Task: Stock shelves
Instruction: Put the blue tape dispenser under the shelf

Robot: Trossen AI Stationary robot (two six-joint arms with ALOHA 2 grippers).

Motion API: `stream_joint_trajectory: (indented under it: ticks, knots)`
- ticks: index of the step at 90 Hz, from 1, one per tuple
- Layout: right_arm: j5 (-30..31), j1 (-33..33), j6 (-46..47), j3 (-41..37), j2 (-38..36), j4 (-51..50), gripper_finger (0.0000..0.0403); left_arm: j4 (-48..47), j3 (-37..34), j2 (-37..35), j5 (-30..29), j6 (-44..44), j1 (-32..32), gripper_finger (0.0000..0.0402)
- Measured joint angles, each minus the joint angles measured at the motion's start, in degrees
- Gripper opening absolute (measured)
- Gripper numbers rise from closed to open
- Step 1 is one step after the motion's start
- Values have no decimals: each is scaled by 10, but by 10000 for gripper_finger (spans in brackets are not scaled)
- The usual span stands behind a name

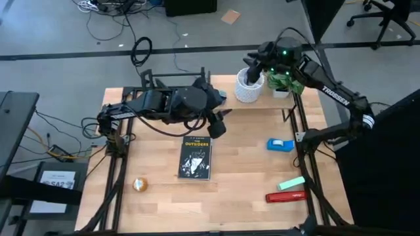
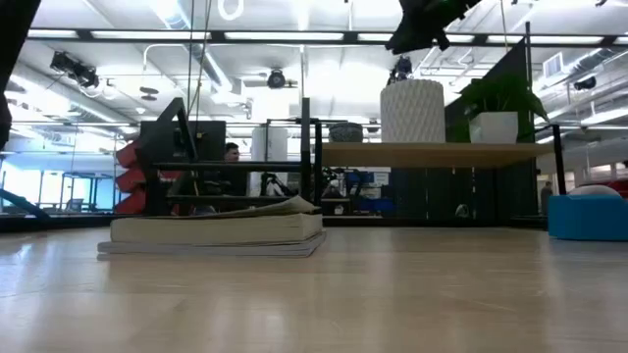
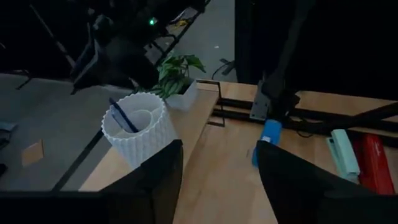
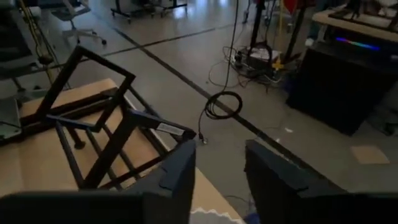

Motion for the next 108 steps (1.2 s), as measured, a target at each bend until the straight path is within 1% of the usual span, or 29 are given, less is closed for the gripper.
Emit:
stream_joint_trajectory:
  ticks: [7,14,30,37,44,50,60,69,79,90,100,108]
  knots:
    - [1,5,9,0,-28,1,154,-7,0,0,0,0,0,183]
    - [1,20,23,0,-64,3,165,-13,0,0,0,-3,0,183]
    - [1,82,52,0,-151,-4,165,-52,0,-1,0,-70,4,183]
    - [2,120,77,0,-182,-21,160,-95,0,-5,0,-113,8,183]
    - [2,164,113,1,-203,-61,154,-154,1,-7,0,-165,11,183]
    - [2,202,146,1,-212,-100,149,-214,1,-7,15,-210,14,183]
    - [2,269,193,1,-205,-157,141,-300,-12,-7,75,-273,20,183]
    - [3,326,216,1,-180,-172,134,-360,-32,-7,116,-314,21,183]
    - [1,379,217,0,-139,-168,129,-351,-68,-14,163,-345,20,183]
    - [-4,416,225,0,-100,-162,128,-357,-114,-21,199,-376,15,183]
    - [-8,438,268,0,-74,-163,128,-355,-168,-29,243,-403,11,183]
    - [-32,446,302,0,-64,-165,128,-353,-219,-44,269,-413,10,183]
